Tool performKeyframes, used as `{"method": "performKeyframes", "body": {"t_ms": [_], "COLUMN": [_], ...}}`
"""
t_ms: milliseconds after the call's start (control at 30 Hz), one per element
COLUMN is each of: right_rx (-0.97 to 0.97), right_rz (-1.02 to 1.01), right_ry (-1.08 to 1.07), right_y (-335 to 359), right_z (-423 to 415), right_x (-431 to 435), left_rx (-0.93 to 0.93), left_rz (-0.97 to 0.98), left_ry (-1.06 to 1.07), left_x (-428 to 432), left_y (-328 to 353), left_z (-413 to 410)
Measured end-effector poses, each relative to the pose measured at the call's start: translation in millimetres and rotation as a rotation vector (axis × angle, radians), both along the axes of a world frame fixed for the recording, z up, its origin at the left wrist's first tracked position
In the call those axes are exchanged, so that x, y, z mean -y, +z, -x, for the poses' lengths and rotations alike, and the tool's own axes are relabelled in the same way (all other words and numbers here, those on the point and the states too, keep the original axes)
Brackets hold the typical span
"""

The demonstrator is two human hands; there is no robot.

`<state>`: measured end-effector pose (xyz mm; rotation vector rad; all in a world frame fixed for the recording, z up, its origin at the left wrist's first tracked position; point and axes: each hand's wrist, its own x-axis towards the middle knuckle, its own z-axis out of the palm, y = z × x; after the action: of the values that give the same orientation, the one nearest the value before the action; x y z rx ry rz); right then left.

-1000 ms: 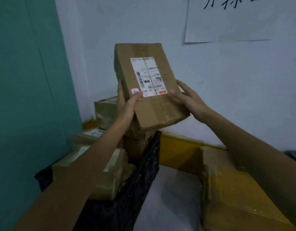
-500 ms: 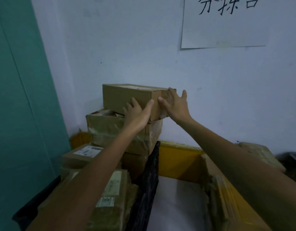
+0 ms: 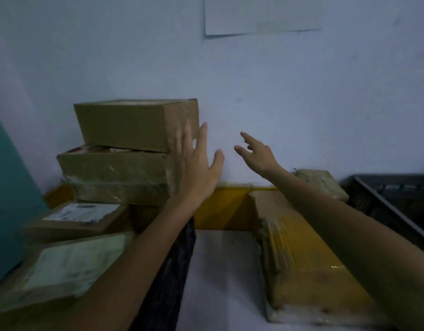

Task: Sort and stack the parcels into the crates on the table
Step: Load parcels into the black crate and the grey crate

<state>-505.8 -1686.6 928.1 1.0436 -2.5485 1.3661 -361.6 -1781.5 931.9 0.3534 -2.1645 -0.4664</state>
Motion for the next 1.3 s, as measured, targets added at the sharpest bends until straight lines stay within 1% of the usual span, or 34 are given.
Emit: {"method": "performKeyframes", "body": {"t_ms": [67, 133, 267, 400, 500, 567, 667, 733, 800, 833, 900, 967, 1133, 1233, 1300], "right_rx": [0.005, 0.006, 0.035, 0.119, 0.151, 0.212, 0.419, 0.527, 0.569, 0.573, 0.525, 0.461, 0.350, 0.395, 0.438], "right_rz": [-0.029, -0.054, -0.086, -0.154, -0.238, -0.252, -0.150, -0.062, 0.025, 0.046, 0.039, 0.050, 0.225, 0.432, 0.446], "right_ry": [-0.068, -0.132, -0.224, -0.233, -0.189, -0.144, -0.048, 0.012, 0.025, 0.028, 0.044, 0.081, 0.126, 0.136, 0.109], "right_y": [-9.5, -19.2, -39.5, -59.9, -77.1, -89.3, -104.6, -114.1, -119.3, -119.9, -118.4, -110.4, -63.7, -33.0, -25.2], "right_z": [18.3, 36.8, 77.0, 118.0, 149.3, 167.3, 179.4, 182.3, 182.2, 182.3, 183.3, 182.6, 169.4, 162.4, 157.3], "right_x": [-36.4, -75.6, -152.7, -209.3, -227.9, -232.2, -229.2, -225.4, -222.7, -222.7, -224.7, -225.9, -226.3, -232.4, -233.6], "left_rx": [0.075, 0.150, 0.310, 0.424, 0.444, 0.430, 0.381, 0.382, 0.421, 0.427, 0.377, 0.279, 0.038, -0.043, -0.057], "left_rz": [-0.017, -0.079, -0.289, -0.477, -0.591, -0.703, -0.843, -0.841, -0.823, -0.815, -0.793, -0.771, -0.786, -0.794, -0.710], "left_ry": [-0.097, -0.156, -0.319, -0.410, -0.437, -0.449, -0.440, -0.421, -0.442, -0.440, -0.408, -0.388, -0.435, -0.453, -0.434], "left_x": [-27.5, -52.6, -105.9, -154.8, -177.7, -188.5, -197.7, -197.7, -195.4, -194.9, -195.1, -197.8, -193.1, -185.6, -190.9], "left_y": [-10.6, -26.1, -62.0, -95.7, -115.6, -125.8, -138.8, -144.0, -144.6, -144.5, -144.3, -143.2, -104.8, -77.3, -65.3], "left_z": [21.6, 47.3, 103.9, 158.8, 196.2, 215.4, 234.4, 237.2, 235.1, 232.8, 227.5, 221.1, 205.8, 196.9, 189.3]}}
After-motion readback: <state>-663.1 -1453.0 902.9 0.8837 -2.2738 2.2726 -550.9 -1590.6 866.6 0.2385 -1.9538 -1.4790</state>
